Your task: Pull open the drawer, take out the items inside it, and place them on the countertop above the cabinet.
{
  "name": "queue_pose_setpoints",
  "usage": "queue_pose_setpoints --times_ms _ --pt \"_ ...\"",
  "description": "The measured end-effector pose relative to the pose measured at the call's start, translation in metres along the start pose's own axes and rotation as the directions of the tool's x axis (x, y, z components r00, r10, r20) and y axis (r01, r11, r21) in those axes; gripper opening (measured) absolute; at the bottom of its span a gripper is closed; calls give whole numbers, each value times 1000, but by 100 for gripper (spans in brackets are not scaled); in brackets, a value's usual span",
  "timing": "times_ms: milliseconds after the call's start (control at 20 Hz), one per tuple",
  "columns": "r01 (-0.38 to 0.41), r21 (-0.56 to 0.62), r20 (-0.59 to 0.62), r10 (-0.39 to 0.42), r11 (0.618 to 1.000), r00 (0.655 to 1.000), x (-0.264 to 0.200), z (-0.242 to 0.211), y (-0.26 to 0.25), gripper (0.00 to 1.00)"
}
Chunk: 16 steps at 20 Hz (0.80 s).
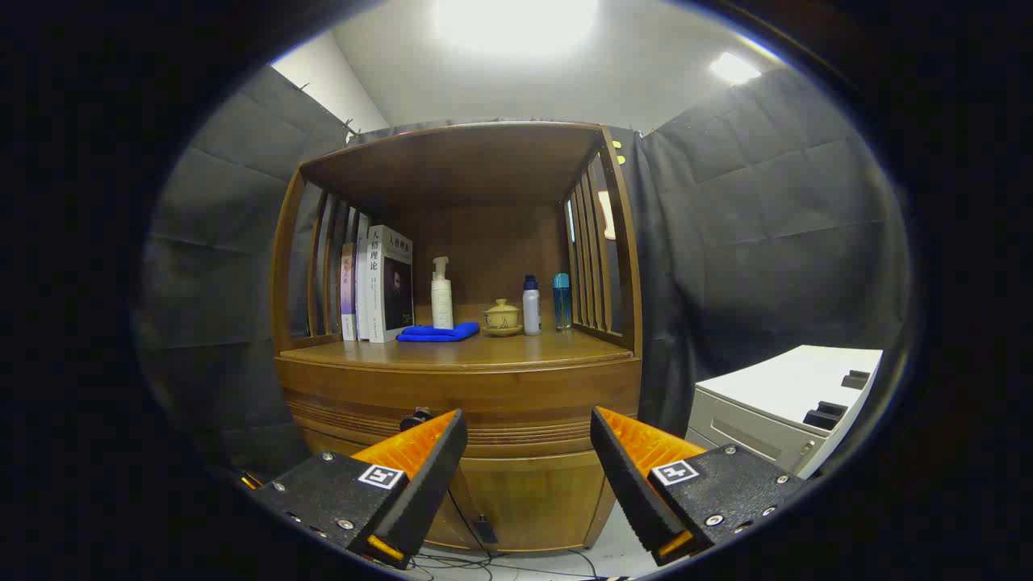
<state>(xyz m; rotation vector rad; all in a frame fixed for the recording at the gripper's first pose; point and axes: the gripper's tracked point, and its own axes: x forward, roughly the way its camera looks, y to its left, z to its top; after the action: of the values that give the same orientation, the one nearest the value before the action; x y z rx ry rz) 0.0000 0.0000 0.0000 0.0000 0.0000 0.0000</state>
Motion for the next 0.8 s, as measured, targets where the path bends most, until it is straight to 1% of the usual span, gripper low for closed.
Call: queue_pose_setpoints --times_ms 800 --pt "-37 1 -37 37 999 999 10 -17 20 96"
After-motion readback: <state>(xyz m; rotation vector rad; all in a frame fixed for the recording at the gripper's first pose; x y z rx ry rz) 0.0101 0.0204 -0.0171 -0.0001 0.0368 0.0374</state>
